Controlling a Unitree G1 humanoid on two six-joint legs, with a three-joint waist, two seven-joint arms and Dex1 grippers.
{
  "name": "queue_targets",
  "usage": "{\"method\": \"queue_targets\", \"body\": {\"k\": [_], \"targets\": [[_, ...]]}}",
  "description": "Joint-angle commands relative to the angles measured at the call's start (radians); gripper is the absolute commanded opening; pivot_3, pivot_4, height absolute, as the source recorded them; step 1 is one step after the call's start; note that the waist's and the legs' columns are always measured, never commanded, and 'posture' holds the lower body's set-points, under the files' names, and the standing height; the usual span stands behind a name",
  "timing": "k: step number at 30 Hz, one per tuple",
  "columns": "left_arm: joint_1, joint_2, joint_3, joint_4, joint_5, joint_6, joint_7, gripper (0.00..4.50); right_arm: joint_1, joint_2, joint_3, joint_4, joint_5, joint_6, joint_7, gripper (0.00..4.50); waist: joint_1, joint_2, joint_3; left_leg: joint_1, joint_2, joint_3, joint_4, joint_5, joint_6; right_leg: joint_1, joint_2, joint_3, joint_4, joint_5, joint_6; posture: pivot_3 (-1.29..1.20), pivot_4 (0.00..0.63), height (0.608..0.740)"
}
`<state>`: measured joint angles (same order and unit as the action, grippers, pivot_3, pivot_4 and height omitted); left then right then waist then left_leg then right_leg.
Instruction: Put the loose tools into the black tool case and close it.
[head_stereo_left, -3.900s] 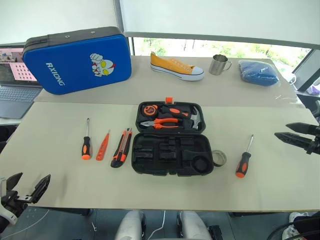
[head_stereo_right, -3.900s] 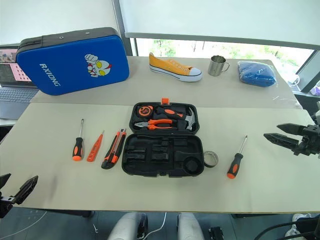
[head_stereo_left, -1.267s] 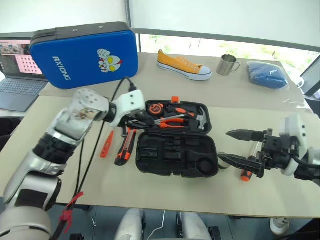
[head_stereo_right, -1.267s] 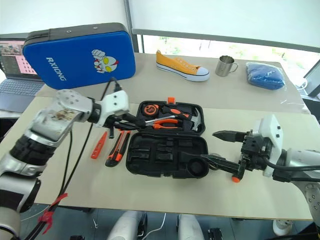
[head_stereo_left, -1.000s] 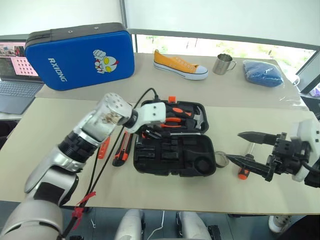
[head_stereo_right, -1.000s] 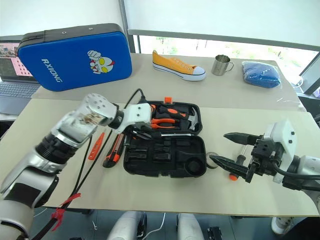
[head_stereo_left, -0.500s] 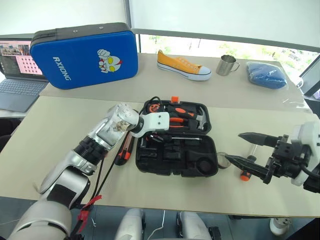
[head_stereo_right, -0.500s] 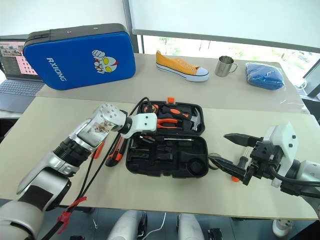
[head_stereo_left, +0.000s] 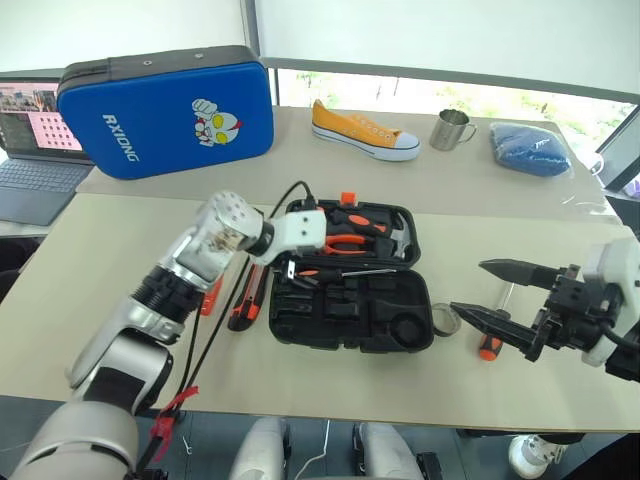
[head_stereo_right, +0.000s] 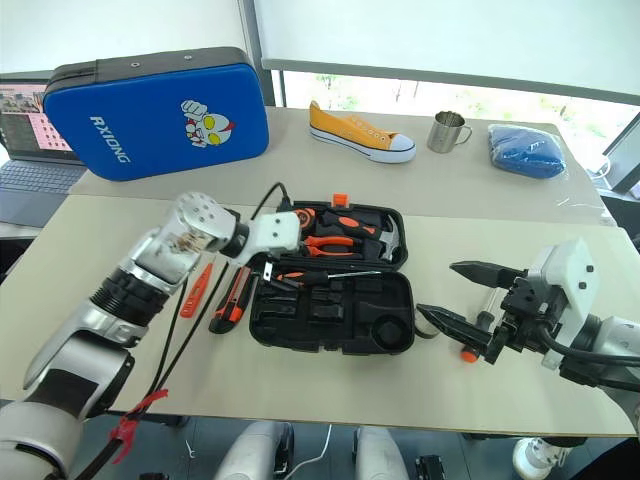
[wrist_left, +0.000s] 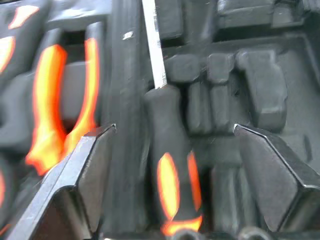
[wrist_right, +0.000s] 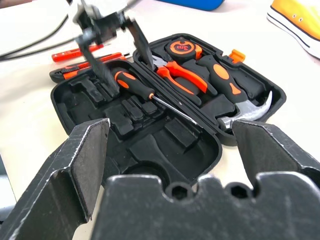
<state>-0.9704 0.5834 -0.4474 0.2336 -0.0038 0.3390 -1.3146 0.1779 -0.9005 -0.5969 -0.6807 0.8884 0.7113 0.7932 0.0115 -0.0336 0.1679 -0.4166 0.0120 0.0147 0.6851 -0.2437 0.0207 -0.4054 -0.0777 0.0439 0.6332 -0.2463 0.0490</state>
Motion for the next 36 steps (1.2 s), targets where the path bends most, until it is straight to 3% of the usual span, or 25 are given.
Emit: {"method": "queue_targets", "body": {"k": [1, 9, 20, 30, 36], "targets": [[-0.029, -0.02, 0.024, -0.008, -0.012, -0.028, -0.016, 3.17, -0.017, -0.002, -0.002, -0.011, 0.01, -0.011, -0.005, 4.5, 0.002, 0.0, 0.0, 0.0, 0.0, 0.0, 0.0, 0.0, 0.0, 0.001, 0.0, 0.0, 0.0, 0.0, 0.0, 0.0, 0.15, 0.739], [-0.008, -0.081, -0.026, 0.049, 0.061, -0.09, 0.011, 0.09, -0.017, -0.001, 0.0, -0.017, 0.008, -0.013, -0.009, 4.5, 0.0, 0.001, 0.0, 0.0, 0.0, 0.0, 0.0, 0.0, 0.0, 0.001, 0.0, 0.0, 0.0, 0.0, 0.0, 0.0, 0.15, 0.739], [0.007, -0.104, -0.08, 0.07, 0.126, -0.131, -0.009, 0.04, -0.019, 0.005, 0.001, -0.015, 0.01, -0.015, -0.016, 4.5, 0.0, 0.001, 0.0, 0.0, 0.0, 0.0, 0.0, 0.0, 0.0, 0.001, 0.0, 0.0, 0.0, 0.0, 0.0, 0.0, 0.15, 0.739], [-0.012, -0.141, -0.172, 0.218, 0.29, -0.344, 0.073, 0.04, -0.03, 0.012, 0.008, -0.014, 0.017, -0.013, -0.024, 4.5, 0.003, 0.002, -0.001, 0.001, 0.0, -0.001, 0.004, 0.0, 0.0, 0.002, 0.0, 0.0, 0.002, 0.0, 0.0, 0.0, 0.15, 0.739], [-0.033, -0.169, -0.139, 0.268, 0.295, -0.354, 0.078, 0.04, -0.024, 0.017, 0.006, -0.019, 0.018, -0.014, -0.029, 4.5, 0.011, 0.005, -0.003, 0.005, -0.001, -0.002, 0.012, -0.001, 0.002, 0.009, 0.0, 0.0, 0.007, 0.0, 0.002, 0.0, 0.15, 0.739]]}}
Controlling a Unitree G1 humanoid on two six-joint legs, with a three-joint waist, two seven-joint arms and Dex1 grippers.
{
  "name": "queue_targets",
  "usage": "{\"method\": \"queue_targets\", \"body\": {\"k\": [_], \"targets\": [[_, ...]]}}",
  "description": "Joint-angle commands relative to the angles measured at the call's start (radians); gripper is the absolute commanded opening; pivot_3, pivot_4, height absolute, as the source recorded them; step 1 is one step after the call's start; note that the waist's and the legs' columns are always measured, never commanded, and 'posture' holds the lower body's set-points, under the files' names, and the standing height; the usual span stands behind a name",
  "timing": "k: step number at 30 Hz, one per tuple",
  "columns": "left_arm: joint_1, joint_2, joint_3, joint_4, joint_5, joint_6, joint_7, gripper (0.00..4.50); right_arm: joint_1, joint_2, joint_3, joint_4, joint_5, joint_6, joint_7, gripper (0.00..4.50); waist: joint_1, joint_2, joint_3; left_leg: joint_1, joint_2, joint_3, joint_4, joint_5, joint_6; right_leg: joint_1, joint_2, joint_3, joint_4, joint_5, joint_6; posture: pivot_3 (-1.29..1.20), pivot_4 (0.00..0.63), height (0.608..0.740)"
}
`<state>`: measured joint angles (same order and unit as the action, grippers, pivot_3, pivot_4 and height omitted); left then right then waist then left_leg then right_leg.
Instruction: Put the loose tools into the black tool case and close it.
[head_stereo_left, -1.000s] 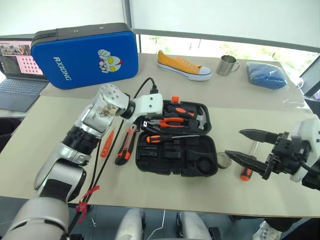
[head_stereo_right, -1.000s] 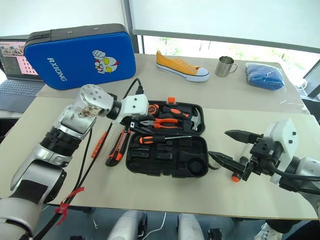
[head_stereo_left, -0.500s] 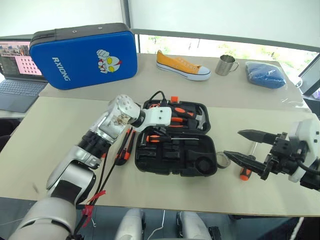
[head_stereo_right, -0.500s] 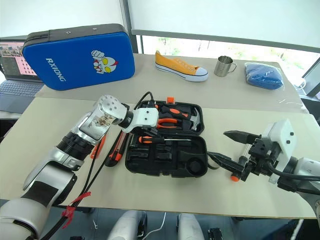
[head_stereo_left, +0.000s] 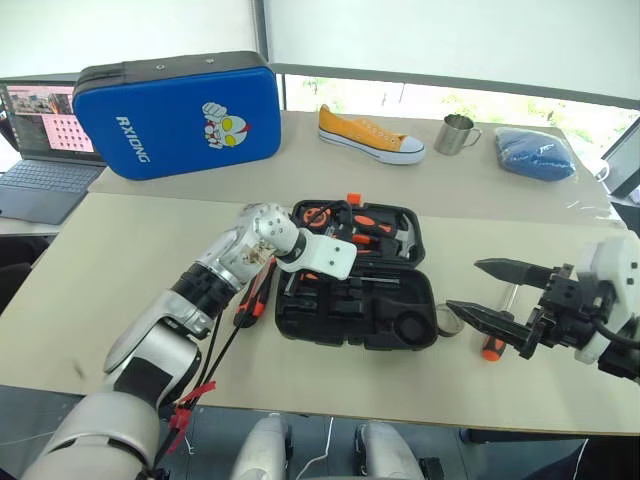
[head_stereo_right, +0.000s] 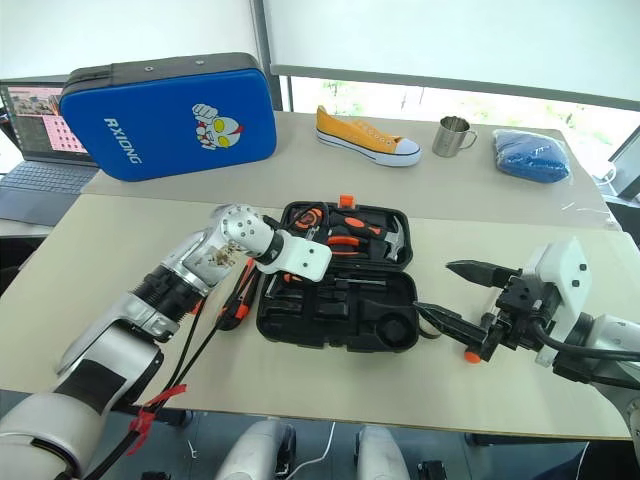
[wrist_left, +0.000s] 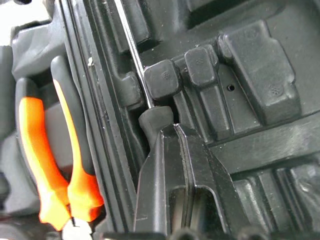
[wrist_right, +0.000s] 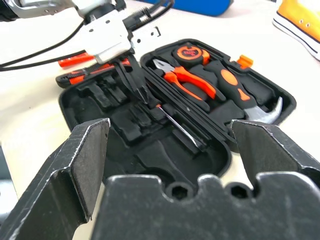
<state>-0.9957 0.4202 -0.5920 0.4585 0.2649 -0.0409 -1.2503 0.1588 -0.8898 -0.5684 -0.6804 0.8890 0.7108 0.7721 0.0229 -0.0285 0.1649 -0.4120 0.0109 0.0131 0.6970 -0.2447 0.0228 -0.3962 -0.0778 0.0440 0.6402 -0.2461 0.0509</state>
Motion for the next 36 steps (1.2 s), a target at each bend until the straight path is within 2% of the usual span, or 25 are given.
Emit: {"method": "queue_targets", "body": {"k": [1, 6, 9, 11, 13, 15, 17, 18, 19, 22, 23, 28, 36], "targets": [[-0.013, 0.003, 0.034, 0.024, -0.002, 0.054, -0.007, 0.04, 0.0, 0.007, -0.027, -0.02, 0.017, -0.014, -0.007, 4.5, 0.0, 0.0, 0.0, 0.003, 0.0, 0.0, 0.0, 0.0, 0.0, 0.003, 0.0, 0.0, 0.0, 0.0, 0.0, 0.0, 0.15, 0.739], [-0.005, 0.022, 0.18, -0.097, -0.175, 0.251, -0.087, 0.04, 0.029, 0.01, -0.046, -0.022, 0.004, -0.016, -0.012, 4.5, -0.013, 0.0, 0.0, 0.002, 0.002, -0.001, -0.001, 0.0, 0.0, 0.001, 0.001, 0.0, 0.0, 0.0, 0.0, 0.0, 0.15, 0.739], [0.03, 0.072, 0.35, -0.229, -0.366, 0.435, -0.133, 0.04, 0.086, 0.027, -0.079, -0.013, -0.047, -0.022, -0.04, 4.5, -0.02, 0.0, 0.0, -0.007, 0.002, -0.001, -0.001, 0.0, 0.0, -0.009, 0.001, 0.001, 0.004, 0.0, -0.001, 0.0, 0.15, 0.739], [0.054, 0.111, 0.448, -0.292, -0.466, 0.538, -0.14, 0.55, 0.14, 0.052, -0.106, 0.0, -0.098, -0.032, -0.062, 4.5, -0.023, 0.0, 0.0, -0.008, 0.002, -0.002, -0.001, 0.0, 0.0, -0.01, 0.001, 0.0, 0.004, 0.0, -0.001, 0.0, 0.15, 0.739], [0.056, 0.154, 0.535, -0.349, -0.582, 0.731, -0.136, 0.96, 0.212, 0.099, -0.159, 0.011, -0.136, -0.039, -0.087, 4.5, -0.024, 0.001, 0.0, -0.008, 0.003, -0.002, -0.001, 0.0, 0.0, -0.01, 0.001, 0.0, 0.005, 0.0, -0.001, 0.0, 0.15, 0.739], [0.065, 0.202, 0.61, -0.431, -0.712, 0.88, -0.156, 1.77, 0.297, 0.168, -0.23, 0.029, -0.178, -0.057, -0.117, 4.5, -0.022, 0.001, 0.0, -0.008, 0.002, -0.002, -0.001, 0.0, 0.0, -0.01, 0.001, 0.0, 0.004, -0.001, -0.001, 0.0, 0.15, 0.739], [0.084, 0.243, 0.634, -0.504, -0.778, 0.927, -0.166, 2.4, 0.377, 0.247, -0.305, 0.045, -0.19, -0.061, -0.149, 4.5, -0.014, 0.001, 0.0, -0.008, 0.002, -0.003, -0.001, 0.0, 0.0, -0.009, 0.0, 0.0, 0.004, -0.001, 0.0, 0.0, 0.15, 0.739], [0.094, 0.258, 0.631, -0.528, -0.788, 0.927, -0.165, 2.96, 0.411, 0.276, -0.33, 0.046, -0.194, -0.064, -0.155, 4.5, -0.012, 0.001, -0.001, -0.008, 0.002, -0.003, -0.001, 0.0, 0.0, -0.009, 0.0, 0.0, 0.003, -0.001, 0.0, 0.0, 0.15, 0.739], [0.105, 0.274, 0.624, -0.547, -0.797, 0.924, -0.17, 3.24, 0.448, 0.306, -0.346, 0.033, -0.2, -0.069, -0.159, 4.5, -0.009, 0.002, -0.001, -0.008, 0.002, -0.003, -0.001, 0.0, 0.0, -0.008, -0.001, 0.0, 0.002, -0.001, 0.001, 0.0, 0.15, 0.739], [0.124, 0.308, 0.608, -0.574, -0.831, 0.926, -0.185, 4.32, 0.528, 0.374, -0.358, -0.02, -0.2, -0.077, -0.17, 4.5, -0.012, 0.003, -0.001, -0.005, 0.003, -0.002, -0.001, 0.0, 0.0, -0.007, 0.0, 0.0, 0.002, -0.002, 0.0, 0.0, 0.15, 0.739], [0.129, 0.314, 0.601, -0.577, -0.834, 0.915, -0.191, 4.48, 0.544, 0.395, -0.335, -0.039, -0.223, -0.094, -0.182, 4.5, -0.015, 0.003, -0.001, -0.004, 0.003, -0.001, -0.002, 0.0, 0.0, -0.007, 0.001, 0.001, 0.002, -0.002, 0.0, 0.0, 0.15, 0.739], [0.158, 0.304, 0.514, -0.55, -0.701, 0.662, -0.159, 4.48, 0.486, 0.472, -0.192, -0.068, -0.285, -0.105, -0.298, 4.5, -0.036, 0.004, -0.002, -0.002, 0.003, 0.0, -0.003, 0.0, 0.0, -0.007, 0.002, 0.002, 0.003, -0.003, -0.002, 0.0, 0.15, 0.739], [0.154, 0.345, 0.491, -0.597, -0.736, 0.62, -0.222, 4.48, 0.316, 0.481, 0.048, -0.077, -0.329, -0.017, -0.447, 4.5, -0.036, 0.005, -0.002, -0.003, 0.002, 0.0, -0.003, 0.0, 0.0, -0.009, 0.002, 0.003, 0.006, -0.004, -0.004, 0.0, 0.15, 0.739]]}}
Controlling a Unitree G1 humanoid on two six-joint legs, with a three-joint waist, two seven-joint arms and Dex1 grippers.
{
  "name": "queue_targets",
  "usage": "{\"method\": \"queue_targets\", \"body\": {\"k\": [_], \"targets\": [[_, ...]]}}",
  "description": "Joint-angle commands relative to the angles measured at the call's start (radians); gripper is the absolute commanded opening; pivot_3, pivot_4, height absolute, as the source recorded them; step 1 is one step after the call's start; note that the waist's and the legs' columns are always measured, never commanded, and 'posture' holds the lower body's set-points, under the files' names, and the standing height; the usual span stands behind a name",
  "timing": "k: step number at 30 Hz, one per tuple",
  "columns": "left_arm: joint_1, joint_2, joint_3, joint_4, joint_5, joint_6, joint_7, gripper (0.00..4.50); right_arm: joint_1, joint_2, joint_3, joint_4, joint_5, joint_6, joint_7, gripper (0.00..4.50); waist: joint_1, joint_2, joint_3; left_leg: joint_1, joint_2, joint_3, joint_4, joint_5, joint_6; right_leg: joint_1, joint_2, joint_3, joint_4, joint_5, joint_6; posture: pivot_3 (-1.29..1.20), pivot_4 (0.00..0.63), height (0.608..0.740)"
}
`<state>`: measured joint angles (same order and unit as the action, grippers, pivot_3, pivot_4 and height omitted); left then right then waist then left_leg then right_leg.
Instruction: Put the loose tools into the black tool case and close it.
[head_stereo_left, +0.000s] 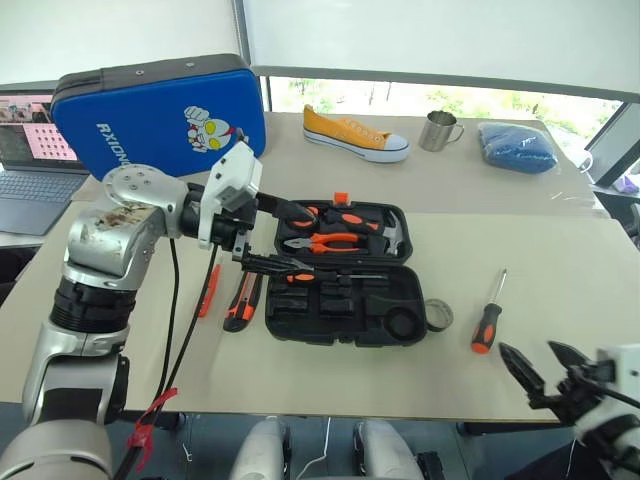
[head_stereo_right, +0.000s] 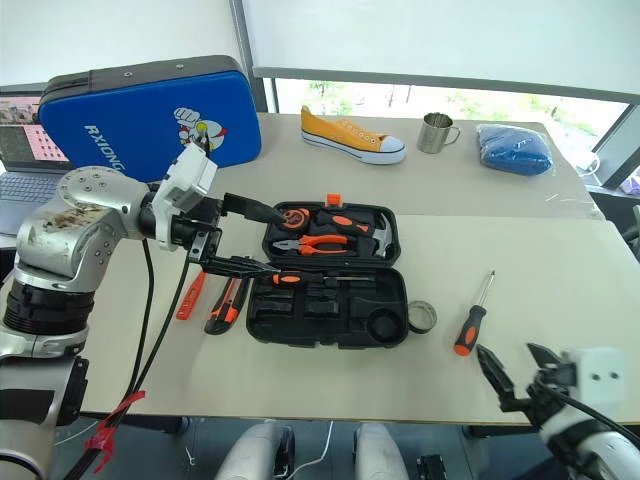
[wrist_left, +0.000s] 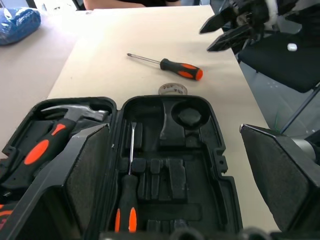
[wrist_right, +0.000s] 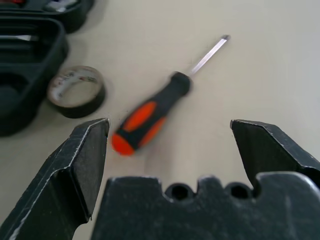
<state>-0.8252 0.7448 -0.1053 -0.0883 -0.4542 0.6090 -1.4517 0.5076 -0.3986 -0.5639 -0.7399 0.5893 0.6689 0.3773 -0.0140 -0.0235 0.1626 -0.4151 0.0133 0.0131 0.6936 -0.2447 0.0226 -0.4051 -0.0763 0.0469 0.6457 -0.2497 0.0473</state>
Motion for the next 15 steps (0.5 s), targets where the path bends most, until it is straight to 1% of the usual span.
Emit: {"method": "queue_targets", "body": {"k": [1, 4, 7, 11, 12, 13, 15], "targets": [[-0.015, 0.019, 0.004, -0.061, -0.02, -0.023, -0.013, 4.48, -0.053, -0.012, 0.066, 0.0, -0.049, 0.035, -0.074, 4.5, 0.001, 0.0, 0.0, 0.0, 0.0, 0.0, 0.0, 0.0, 0.0, 0.0, 0.0, 0.0, 0.0, 0.0, 0.0, 0.0, 0.15, 0.739], [-0.008, 0.018, 0.001, -0.094, -0.018, -0.021, 0.007, 4.48, -0.101, -0.024, 0.135, 0.053, -0.122, 0.052, -0.126, 4.5, 0.007, 0.0, 0.0, 0.0, 0.0, 0.0, 0.0, 0.0, 0.0, 0.001, 0.0, -0.001, 0.0, 0.0, 0.0, 0.0, 0.15, 0.739], [-0.004, 0.02, -0.005, -0.105, -0.008, -0.028, 0.024, 4.48, -0.11, -0.032, 0.18, 0.089, -0.166, 0.069, -0.145, 4.5, 0.009, 0.0, 0.0, 0.0, -0.001, 0.0, 0.0, 0.0, 0.0, 0.001, -0.001, -0.001, 0.0, -0.001, 0.001, 0.0, 0.15, 0.739], [-0.006, 0.024, -0.011, -0.106, -0.009, -0.035, 0.037, 4.48, -0.138, -0.022, 0.191, 0.16, -0.233, 0.053, -0.193, 4.5, 0.005, 0.0, 0.0, 0.0, -0.001, 0.0, 0.0, 0.0, 0.0, 0.001, 0.0, -0.001, 0.0, 0.0, 0.001, 0.0, 0.15, 0.739], [-0.007, 0.025, -0.012, -0.107, -0.009, -0.037, 0.039, 4.5, -0.144, -0.017, 0.189, 0.169, -0.24, 0.047, -0.197, 3.99, 0.003, 0.0, 0.0, 0.0, -0.001, 0.0, 0.001, 0.0, 0.0, 0.001, 0.0, -0.001, 0.0, 0.0, 0.001, 0.0, 0.15, 0.739], [-0.008, 0.027, -0.013, -0.108, -0.01, -0.036, 0.041, 4.5, -0.156, -0.005, 0.178, 0.179, -0.237, 0.045, -0.208, 3.84, 0.002, 0.0, 0.0, 0.0, -0.001, 0.0, 0.0, 0.0, 0.0, 0.001, 0.0, 0.0, 0.0, 0.0, 0.001, 0.0, 0.15, 0.739], [-0.01, 0.027, -0.018, -0.113, 0.0, -0.052, 0.048, 4.5, -0.195, 0.036, 0.147, 0.208, -0.218, 0.036, -0.238, 3.19, 0.003, 0.0, 0.0, 0.0, -0.001, 0.0, 0.001, 0.0, 0.0, 0.001, 0.0, -0.001, 0.0, 0.0, 0.001, 0.0, 0.15, 0.739]]}}
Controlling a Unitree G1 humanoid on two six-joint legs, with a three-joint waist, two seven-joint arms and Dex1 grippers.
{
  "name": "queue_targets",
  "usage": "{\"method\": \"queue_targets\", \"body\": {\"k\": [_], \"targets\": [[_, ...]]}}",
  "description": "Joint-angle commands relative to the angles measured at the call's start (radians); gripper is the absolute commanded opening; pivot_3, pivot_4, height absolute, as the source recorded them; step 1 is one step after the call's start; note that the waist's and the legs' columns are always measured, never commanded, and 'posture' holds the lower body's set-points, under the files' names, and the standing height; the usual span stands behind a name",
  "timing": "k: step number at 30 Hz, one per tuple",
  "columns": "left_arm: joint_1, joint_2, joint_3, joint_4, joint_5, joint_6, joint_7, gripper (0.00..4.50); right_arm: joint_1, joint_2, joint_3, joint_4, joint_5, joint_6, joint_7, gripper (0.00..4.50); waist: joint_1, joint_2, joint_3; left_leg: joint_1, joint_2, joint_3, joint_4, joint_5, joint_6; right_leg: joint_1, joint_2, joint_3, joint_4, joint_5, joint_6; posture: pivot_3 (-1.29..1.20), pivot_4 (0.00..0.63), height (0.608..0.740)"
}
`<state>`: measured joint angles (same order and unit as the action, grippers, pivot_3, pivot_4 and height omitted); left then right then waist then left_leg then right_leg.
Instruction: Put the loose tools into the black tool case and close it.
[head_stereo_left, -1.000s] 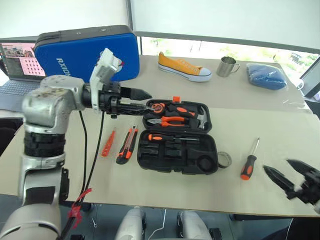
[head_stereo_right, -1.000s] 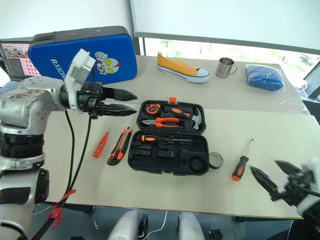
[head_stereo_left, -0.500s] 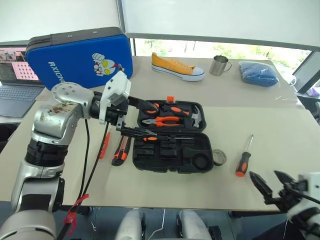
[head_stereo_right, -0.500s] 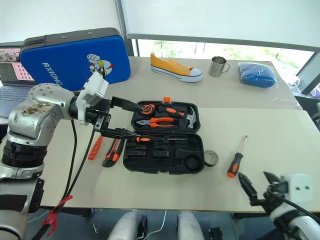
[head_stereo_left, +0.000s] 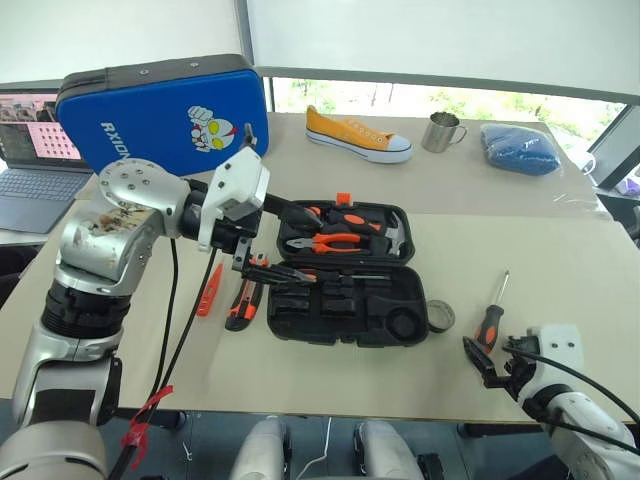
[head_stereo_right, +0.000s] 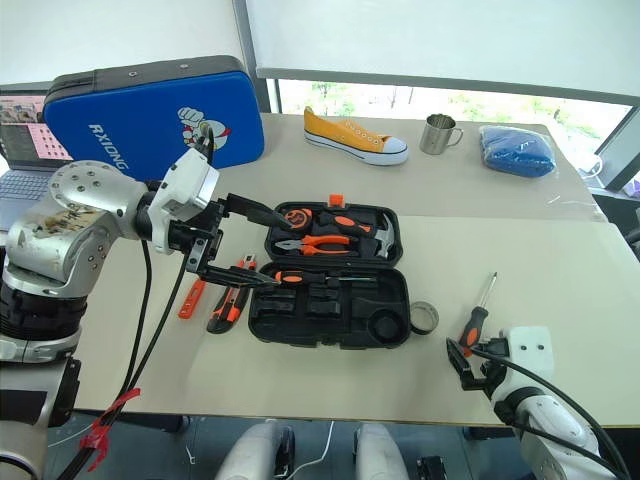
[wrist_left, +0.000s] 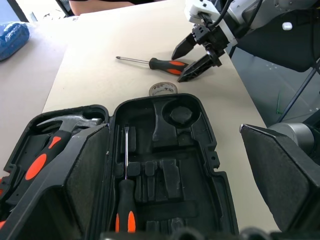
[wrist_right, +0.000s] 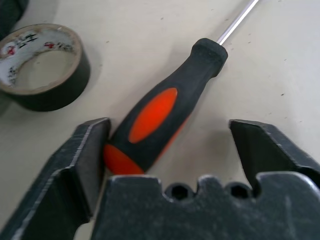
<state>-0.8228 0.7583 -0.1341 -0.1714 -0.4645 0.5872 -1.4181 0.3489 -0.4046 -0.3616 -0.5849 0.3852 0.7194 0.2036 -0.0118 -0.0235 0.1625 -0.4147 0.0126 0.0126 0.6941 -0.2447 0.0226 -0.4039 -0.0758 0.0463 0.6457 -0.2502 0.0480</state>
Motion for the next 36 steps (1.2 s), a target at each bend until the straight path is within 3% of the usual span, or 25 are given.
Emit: {"method": "queue_targets", "body": {"k": [1, 6, 11, 16, 19, 21, 24, 30, 36], "targets": [[-0.012, 0.015, 0.009, -0.031, 0.013, -0.035, 0.017, 4.5, -0.053, 0.062, -0.071, 0.066, -0.002, -0.01, -0.078, 2.87, 0.001, 0.0, 0.0, 0.0, 0.0, 0.0, 0.0, 0.0, 0.0, 0.0, 0.0, 0.0, 0.0, 0.0, 0.0, 0.0, 0.15, 0.739], [-0.008, 0.017, 0.009, -0.03, 0.02, -0.05, 0.028, 4.5, -0.07, 0.092, -0.094, 0.086, 0.001, -0.009, -0.087, 1.14, 0.002, 0.0, 0.0, 0.0, 0.0, 0.0, 0.0, 0.0, 0.0, 0.0, -0.001, 0.0, 0.0, 0.0, 0.0, 0.0, 0.15, 0.739], [0.002, 0.023, 0.014, -0.041, 0.01, -0.032, 0.037, 4.5, -0.144, 0.06, -0.211, 0.136, 0.046, -0.026, -0.087, 1.06, 0.002, 0.0, 0.0, 0.0, 0.0, 0.0, 0.0, 0.0, 0.0, 0.0, -0.001, 0.0, 0.0, 0.0, 0.0, 0.0, 0.15, 0.739], [0.025, 0.031, 0.04, -0.021, 0.007, -0.051, 0.055, 4.5, -0.299, -0.104, -0.267, 0.195, 0.145, -0.05, 0.074, 1.06, -0.005, 0.002, 0.001, 0.0, 0.0, 0.001, 0.0, 0.0, 0.0, -0.001, -0.001, 0.002, 0.0, 0.0, 0.0, 0.0, 0.15, 0.739], [0.068, 0.046, 0.104, -0.014, -0.021, -0.077, 0.058, 4.5, -0.462, -0.347, -0.11, 0.261, 0.195, -0.1, 0.462, 1.06, -0.021, 0.004, 0.002, 0.001, 0.0, 0.003, -0.002, 0.0, 0.0, -0.001, 0.002, 0.003, 0.0, 0.0, -0.001, 0.0, 0.15, 0.739], [0.092, 0.071, 0.122, -0.013, -0.036, -0.062, 0.048, 4.5, -0.572, -0.425, -0.01, 0.324, 0.205, -0.114, 0.613, 1.06, -0.034, 0.005, 0.003, 0.003, 0.001, 0.004, -0.002, 0.0, 0.001, -0.002, 0.002, 0.006, 0.001, 0.001, -0.001, 0.0, 0.15, 0.739], [0.16, 0.138, 0.145, -0.045, -0.075, -0.031, -0.008, 4.5, -0.731, -0.465, 0.139, 0.402, 0.203, -0.118, 0.765, 1.06, -0.031, 0.003, 0.004, 0.005, 0.003, 0.002, -0.005, -0.001, 0.001, 0.0, 0.006, 0.005, -0.001, 0.0, -0.002, 0.0, 0.15, 0.739], [0.329, 0.249, 0.246, -0.198, -0.176, 0.056, -0.002, 4.5, -0.889, -0.477, 0.417, 0.498, 0.09, -0.258, 1.064, 1.06, -0.015, 0.002, 0.005, -0.001, 0.001, 0.003, -0.008, 0.0, 0.001, -0.006, 0.0, 0.005, -0.001, -0.001, -0.001, 0.0, 0.15, 0.739], [0.475, 0.298, 0.331, -0.316, -0.195, 0.066, 0.056, 4.5, -0.964, -0.421, 0.555, 0.685, -0.067, -0.488, 1.172, 1.06, 0.003, 0.0, 0.005, -0.002, 0.001, 0.004, -0.007, 0.0, 0.001, -0.006, -0.001, 0.005, -0.003, 0.0, 0.001, 0.0, 0.15, 0.739]]}}
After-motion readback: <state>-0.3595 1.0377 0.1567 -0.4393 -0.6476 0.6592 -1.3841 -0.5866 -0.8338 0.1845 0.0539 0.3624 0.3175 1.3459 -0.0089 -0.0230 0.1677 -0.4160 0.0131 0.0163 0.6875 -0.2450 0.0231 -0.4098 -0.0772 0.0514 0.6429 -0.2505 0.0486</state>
